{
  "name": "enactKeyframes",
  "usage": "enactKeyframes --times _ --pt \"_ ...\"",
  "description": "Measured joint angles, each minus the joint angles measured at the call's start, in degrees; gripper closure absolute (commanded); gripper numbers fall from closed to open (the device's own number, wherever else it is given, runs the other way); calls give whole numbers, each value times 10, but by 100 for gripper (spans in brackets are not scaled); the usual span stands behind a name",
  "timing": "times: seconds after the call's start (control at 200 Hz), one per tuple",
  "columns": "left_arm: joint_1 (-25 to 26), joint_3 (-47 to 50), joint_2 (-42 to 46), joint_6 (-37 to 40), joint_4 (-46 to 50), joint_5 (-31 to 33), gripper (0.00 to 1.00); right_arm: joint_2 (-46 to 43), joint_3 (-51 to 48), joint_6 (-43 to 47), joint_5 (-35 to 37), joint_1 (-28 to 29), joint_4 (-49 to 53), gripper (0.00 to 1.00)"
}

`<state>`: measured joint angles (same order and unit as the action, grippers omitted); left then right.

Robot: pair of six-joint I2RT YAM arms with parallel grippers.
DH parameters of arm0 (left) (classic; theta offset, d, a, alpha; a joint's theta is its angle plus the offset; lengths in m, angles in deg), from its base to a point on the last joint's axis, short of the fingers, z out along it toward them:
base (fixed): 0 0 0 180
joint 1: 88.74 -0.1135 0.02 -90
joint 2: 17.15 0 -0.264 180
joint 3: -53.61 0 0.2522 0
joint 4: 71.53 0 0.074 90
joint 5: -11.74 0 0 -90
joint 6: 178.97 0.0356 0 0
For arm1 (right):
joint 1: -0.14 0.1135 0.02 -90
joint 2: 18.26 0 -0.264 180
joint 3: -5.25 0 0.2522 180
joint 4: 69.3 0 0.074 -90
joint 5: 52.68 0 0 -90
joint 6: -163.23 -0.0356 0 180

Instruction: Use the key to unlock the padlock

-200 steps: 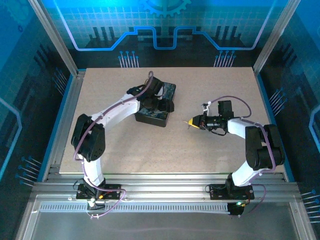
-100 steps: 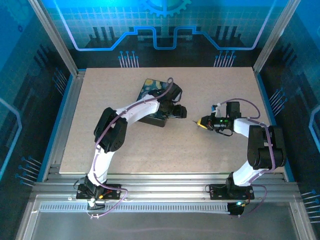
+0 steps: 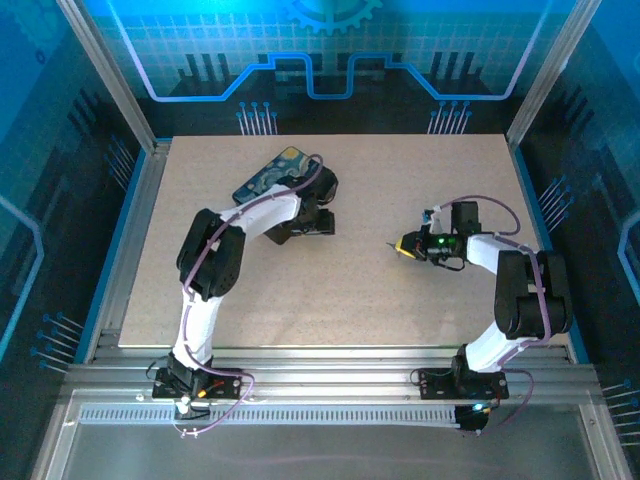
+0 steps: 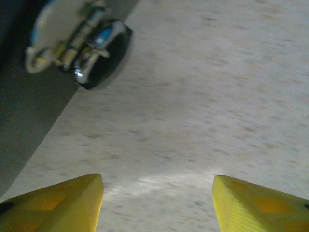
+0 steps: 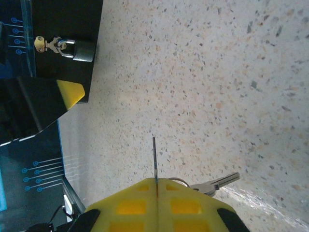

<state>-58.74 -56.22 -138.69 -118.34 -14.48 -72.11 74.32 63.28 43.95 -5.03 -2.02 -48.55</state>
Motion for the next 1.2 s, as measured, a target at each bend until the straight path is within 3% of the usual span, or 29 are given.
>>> enactKeyframes --times 0.41,0.62,0.875,1.201 --pt "-63 23 14 27 0 66 36 -7 1 5 4 3 12 100" --pt "-60 23 18 18 -1 85 33 -8 1 7 4 7 11 100" --pt "-17 -3 11 -79 1 150 32 -1 9 6 4 25 10 100" --pt "-17 -54 -54 -204 -1 215 33 5 16 7 4 29 3 100"
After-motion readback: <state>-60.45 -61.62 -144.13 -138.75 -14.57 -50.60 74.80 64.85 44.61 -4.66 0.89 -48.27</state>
